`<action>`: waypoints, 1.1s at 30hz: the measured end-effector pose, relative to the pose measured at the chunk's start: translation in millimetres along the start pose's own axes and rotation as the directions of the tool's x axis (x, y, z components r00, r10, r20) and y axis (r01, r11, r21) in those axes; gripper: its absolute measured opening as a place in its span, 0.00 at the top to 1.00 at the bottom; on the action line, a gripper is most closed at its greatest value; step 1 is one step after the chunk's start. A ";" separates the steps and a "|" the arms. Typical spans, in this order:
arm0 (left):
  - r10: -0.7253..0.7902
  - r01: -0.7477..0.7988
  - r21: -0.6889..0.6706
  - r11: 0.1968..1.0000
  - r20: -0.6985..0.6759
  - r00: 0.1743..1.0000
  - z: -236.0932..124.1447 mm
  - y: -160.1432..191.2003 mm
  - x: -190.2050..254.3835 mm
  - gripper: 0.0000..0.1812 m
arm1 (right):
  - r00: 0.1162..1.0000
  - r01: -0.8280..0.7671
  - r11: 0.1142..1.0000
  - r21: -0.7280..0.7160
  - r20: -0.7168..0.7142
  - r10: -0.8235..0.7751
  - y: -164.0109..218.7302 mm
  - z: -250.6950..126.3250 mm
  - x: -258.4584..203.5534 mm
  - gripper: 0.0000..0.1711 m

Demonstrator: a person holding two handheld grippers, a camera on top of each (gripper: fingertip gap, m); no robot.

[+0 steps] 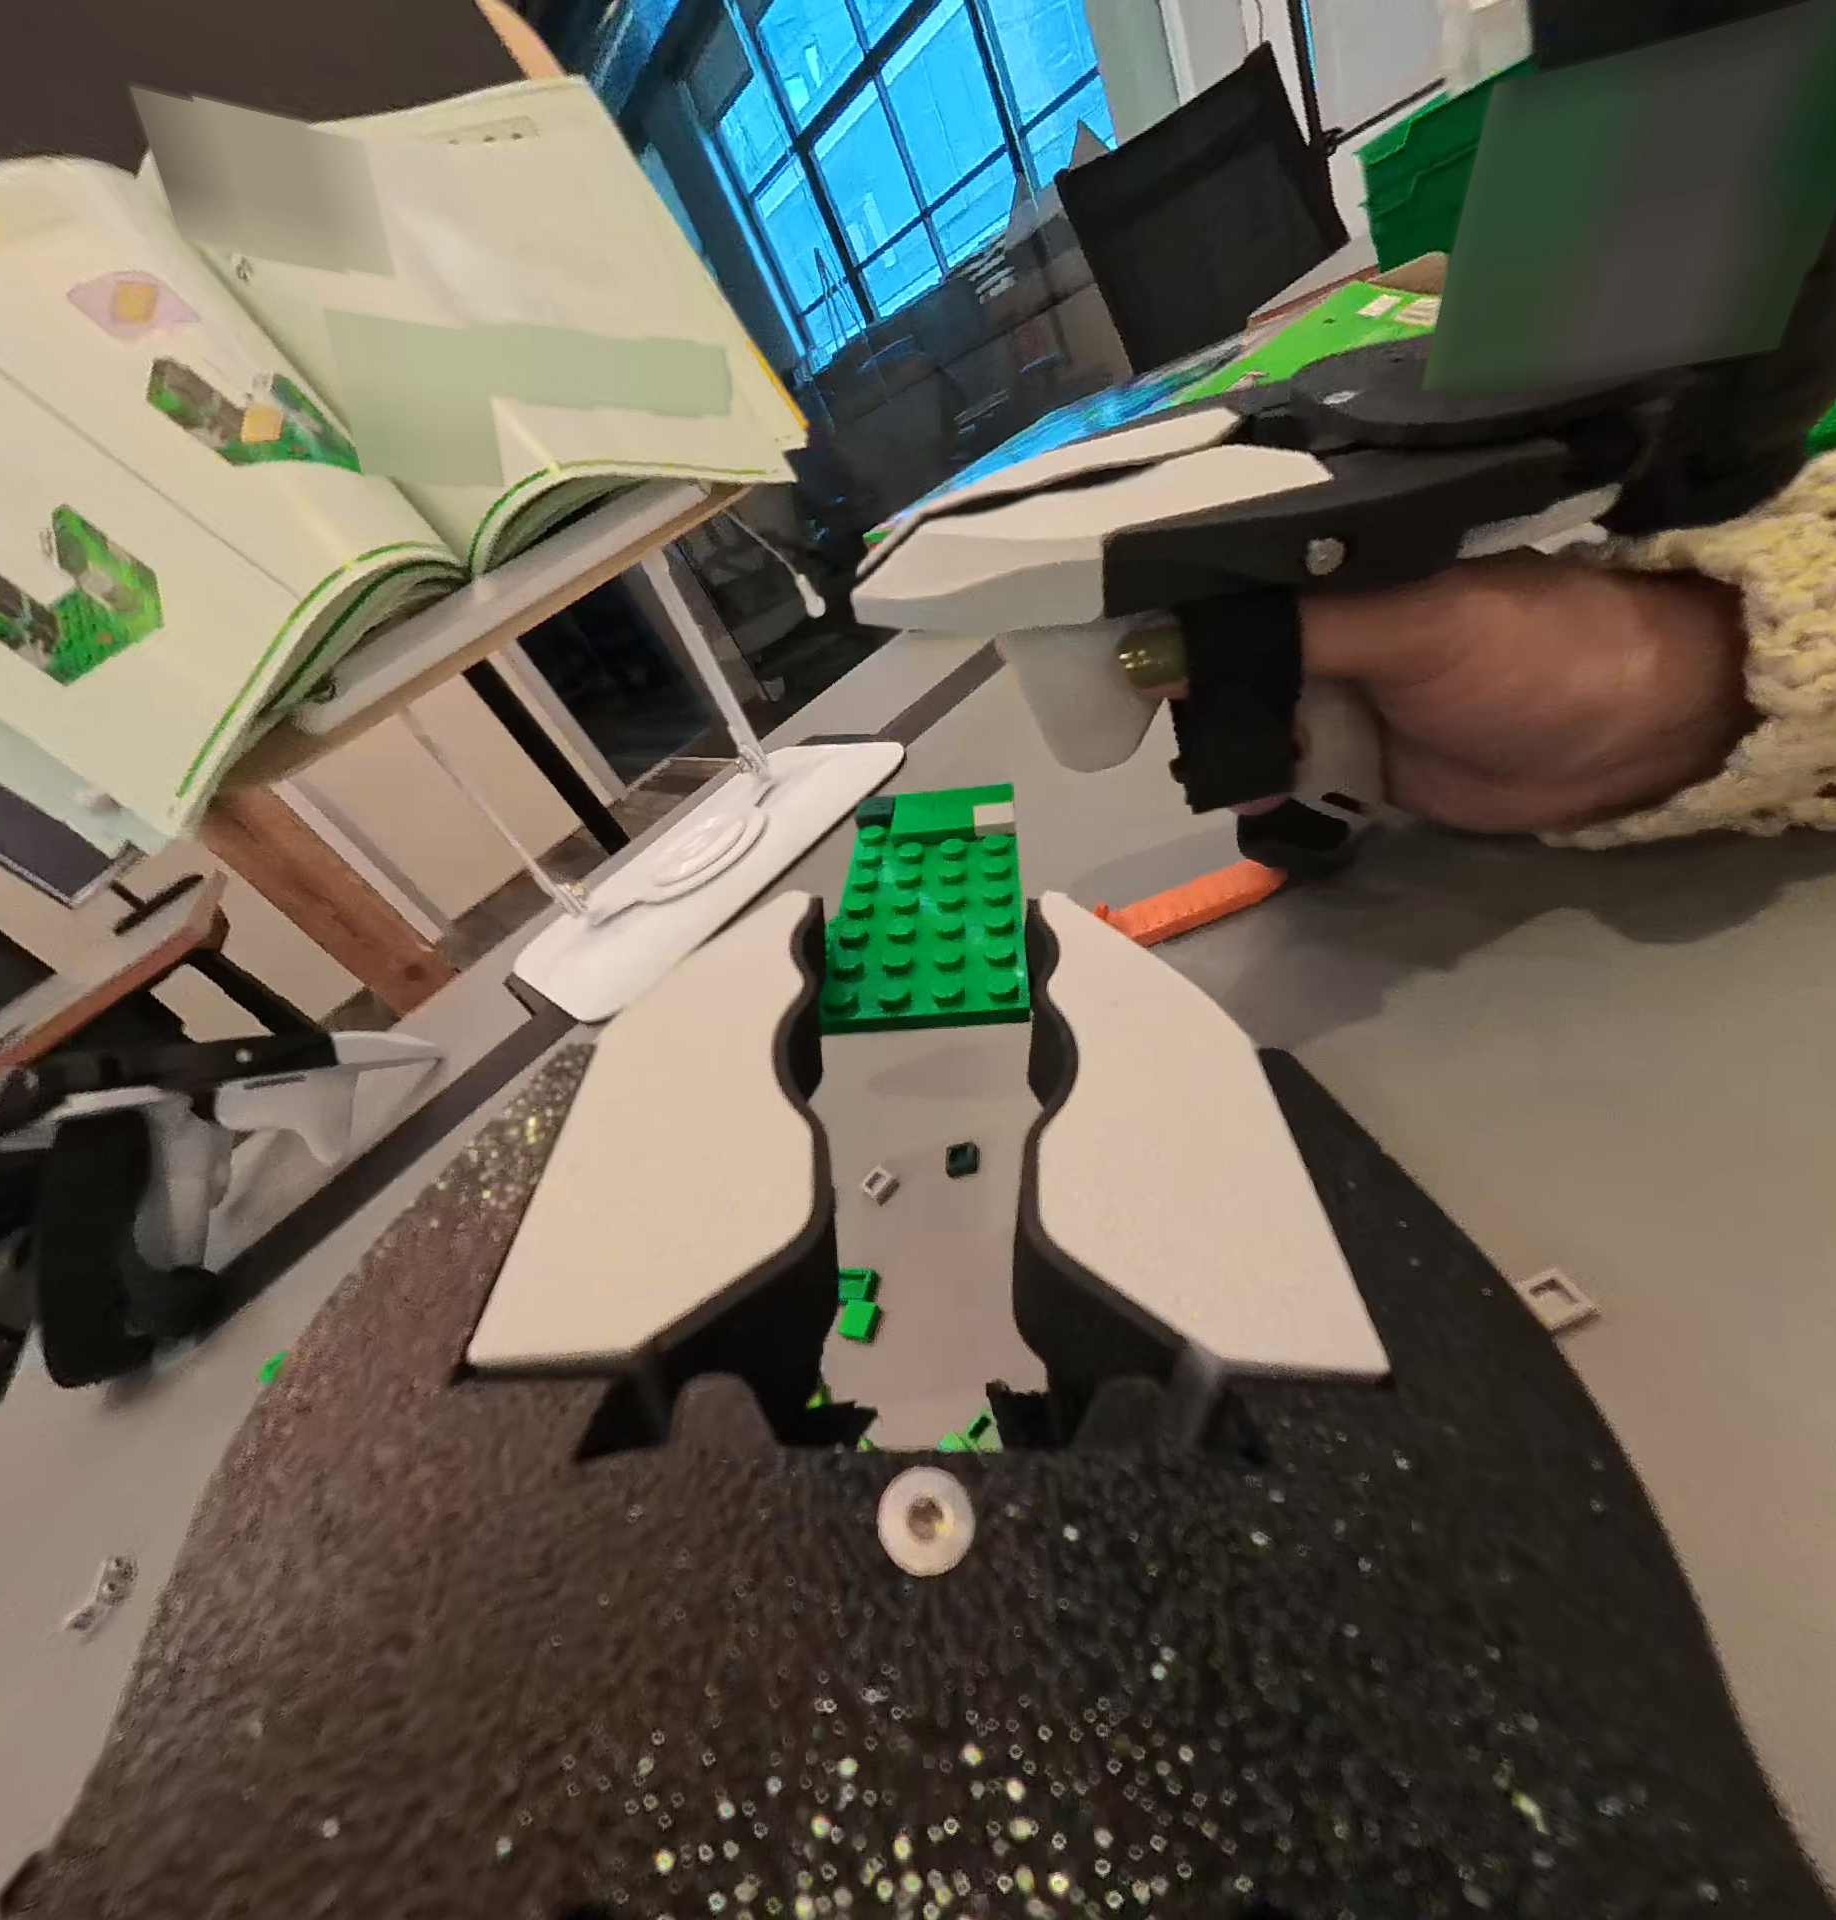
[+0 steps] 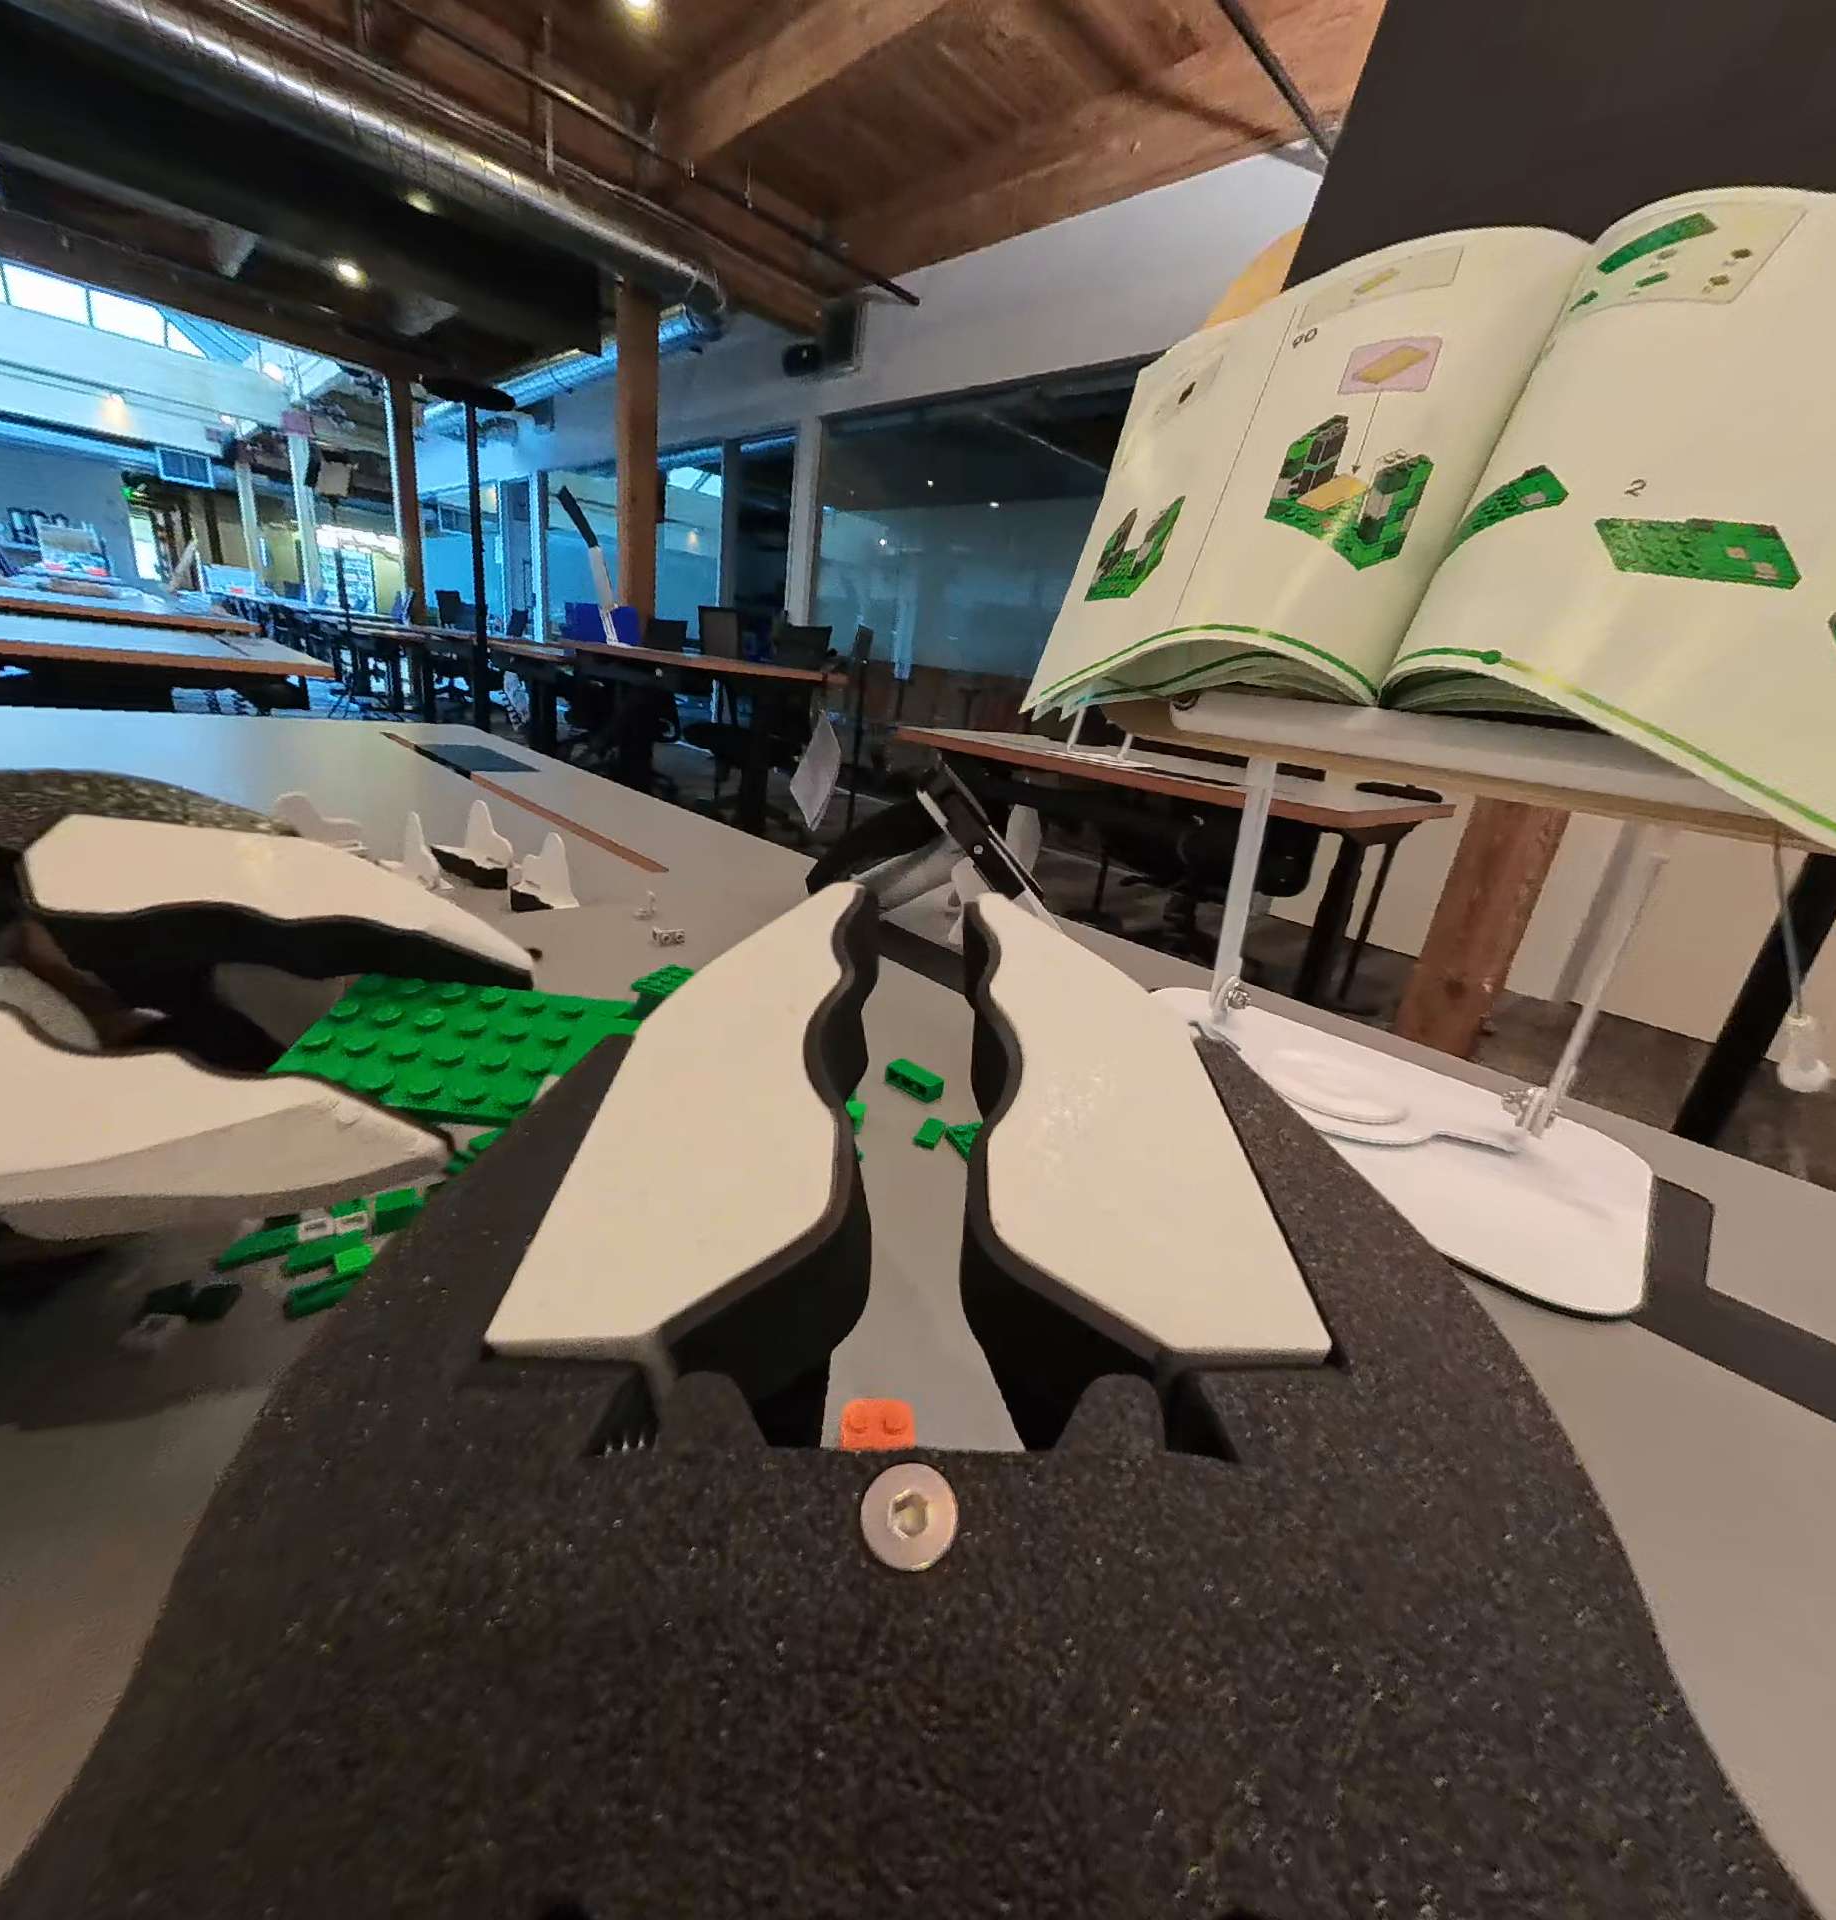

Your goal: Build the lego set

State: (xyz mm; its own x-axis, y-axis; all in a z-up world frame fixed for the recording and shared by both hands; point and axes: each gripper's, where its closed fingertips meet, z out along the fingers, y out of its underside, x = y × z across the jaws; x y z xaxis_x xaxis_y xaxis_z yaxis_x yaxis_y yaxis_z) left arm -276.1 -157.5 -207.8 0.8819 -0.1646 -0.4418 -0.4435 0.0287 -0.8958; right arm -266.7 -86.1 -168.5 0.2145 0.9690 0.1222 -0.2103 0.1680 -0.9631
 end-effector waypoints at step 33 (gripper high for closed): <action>-0.065 0.066 0.020 0.998 -0.029 0.997 -8.6 0.4 -6.3 0.80 | 0.991 0.123 0.991 0.046 0.040 -0.125 -9.2 -3.1 -14.9 0.97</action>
State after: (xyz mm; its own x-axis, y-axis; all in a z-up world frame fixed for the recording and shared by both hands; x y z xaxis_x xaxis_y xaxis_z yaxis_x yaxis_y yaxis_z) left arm -283.2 -164.9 -204.9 0.9039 -0.1943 -0.3810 -0.3813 0.0371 -0.9237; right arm -265.0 -102.6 -162.2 0.2008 0.9469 0.2512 -0.2256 0.2942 -0.9287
